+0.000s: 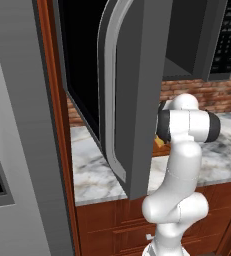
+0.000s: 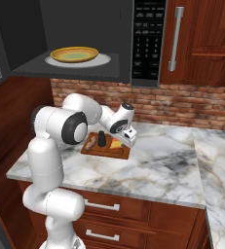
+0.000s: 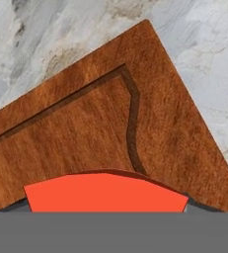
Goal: Retrieve the reheated potato from the microwave, then place the potato, cheese, and condiment on the cutting board.
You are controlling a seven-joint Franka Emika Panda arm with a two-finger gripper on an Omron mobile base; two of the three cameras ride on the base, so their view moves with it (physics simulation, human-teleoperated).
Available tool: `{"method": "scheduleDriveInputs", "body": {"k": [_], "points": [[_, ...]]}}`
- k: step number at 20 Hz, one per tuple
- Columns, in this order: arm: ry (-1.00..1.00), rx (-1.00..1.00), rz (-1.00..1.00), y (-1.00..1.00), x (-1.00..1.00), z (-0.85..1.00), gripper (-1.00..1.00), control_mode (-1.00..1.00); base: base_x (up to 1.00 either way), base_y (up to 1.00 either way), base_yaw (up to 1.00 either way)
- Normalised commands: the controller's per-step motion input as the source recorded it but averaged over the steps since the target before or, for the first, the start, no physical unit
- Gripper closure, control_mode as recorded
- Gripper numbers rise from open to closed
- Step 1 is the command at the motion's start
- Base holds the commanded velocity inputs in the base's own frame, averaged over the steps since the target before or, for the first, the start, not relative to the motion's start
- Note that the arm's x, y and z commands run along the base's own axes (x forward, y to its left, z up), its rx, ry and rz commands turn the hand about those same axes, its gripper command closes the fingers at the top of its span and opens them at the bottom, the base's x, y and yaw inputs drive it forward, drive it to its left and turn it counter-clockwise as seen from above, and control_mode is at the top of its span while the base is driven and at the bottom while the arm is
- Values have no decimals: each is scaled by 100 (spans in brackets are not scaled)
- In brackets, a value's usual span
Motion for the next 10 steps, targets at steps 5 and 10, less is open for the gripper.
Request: {"method": "scheduleDriveInputs", "body": {"k": [5, 10], "points": [[0, 0, 0, 1, -2, 2, -100, -100, 0, 0, 0], [0, 0, 0, 0, 0, 9, -100, -100, 0, 0, 0]]}}
